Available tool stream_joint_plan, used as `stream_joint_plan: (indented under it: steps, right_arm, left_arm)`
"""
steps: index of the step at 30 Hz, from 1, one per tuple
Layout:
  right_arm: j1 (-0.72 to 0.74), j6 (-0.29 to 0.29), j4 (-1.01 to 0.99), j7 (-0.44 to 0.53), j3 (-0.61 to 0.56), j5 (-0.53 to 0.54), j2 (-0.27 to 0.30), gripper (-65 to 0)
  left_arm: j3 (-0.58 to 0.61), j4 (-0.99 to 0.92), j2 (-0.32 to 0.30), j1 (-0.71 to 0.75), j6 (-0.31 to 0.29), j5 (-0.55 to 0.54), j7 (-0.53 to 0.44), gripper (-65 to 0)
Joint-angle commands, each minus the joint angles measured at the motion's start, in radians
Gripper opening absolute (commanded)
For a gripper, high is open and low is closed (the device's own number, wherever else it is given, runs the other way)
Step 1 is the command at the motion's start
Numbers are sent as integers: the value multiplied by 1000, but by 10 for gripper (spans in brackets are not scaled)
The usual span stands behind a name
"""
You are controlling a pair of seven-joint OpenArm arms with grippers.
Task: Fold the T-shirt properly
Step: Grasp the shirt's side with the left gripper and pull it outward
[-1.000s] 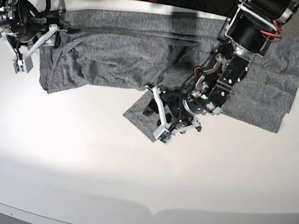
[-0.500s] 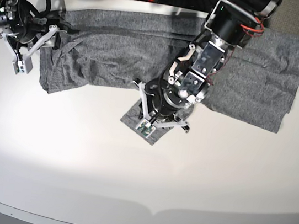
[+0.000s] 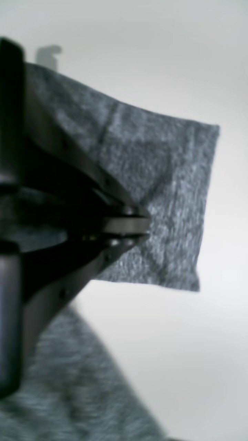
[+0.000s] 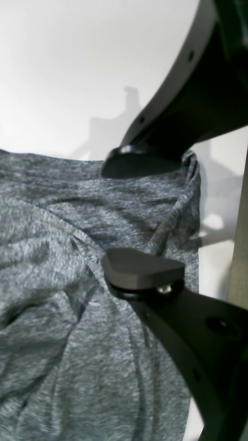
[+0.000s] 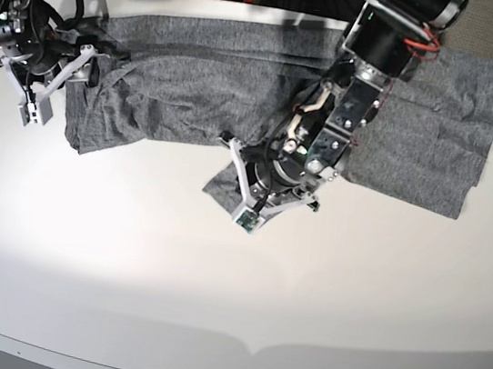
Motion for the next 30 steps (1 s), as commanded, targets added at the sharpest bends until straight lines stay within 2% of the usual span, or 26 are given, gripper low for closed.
stream_joint_plan:
  steps: [1, 6, 11, 15, 21, 26, 30]
  right_arm:
    - [6, 4, 19, 19, 8, 5, 14, -294]
    - [6, 4, 19, 24, 8, 5, 14, -294]
    - [6, 4, 19, 26, 8, 5, 14, -294]
    - [6, 4, 19, 29, 8, 5, 14, -294]
    - [6, 3, 19, 70, 8, 9, 14, -294]
    - [6, 3, 19, 71, 6, 8, 14, -294]
    - [6, 3, 19, 72, 6, 9, 14, -294]
  left_arm:
    - [0, 49, 6, -21, -2, -11, 5, -650]
    - [0, 192, -11, -22, -2, -45, 31, -650]
    - [0, 319, -50, -16, 6, -114, 102, -650]
    - [0, 496, -140, 48, 70, -167, 126, -650]
    - [-7, 789, -320, 243, 180, -179, 127, -650]
    - [-132, 912, -383, 421, 212, -180, 68, -650]
    - [-276, 934, -388, 534, 211, -187, 11, -650]
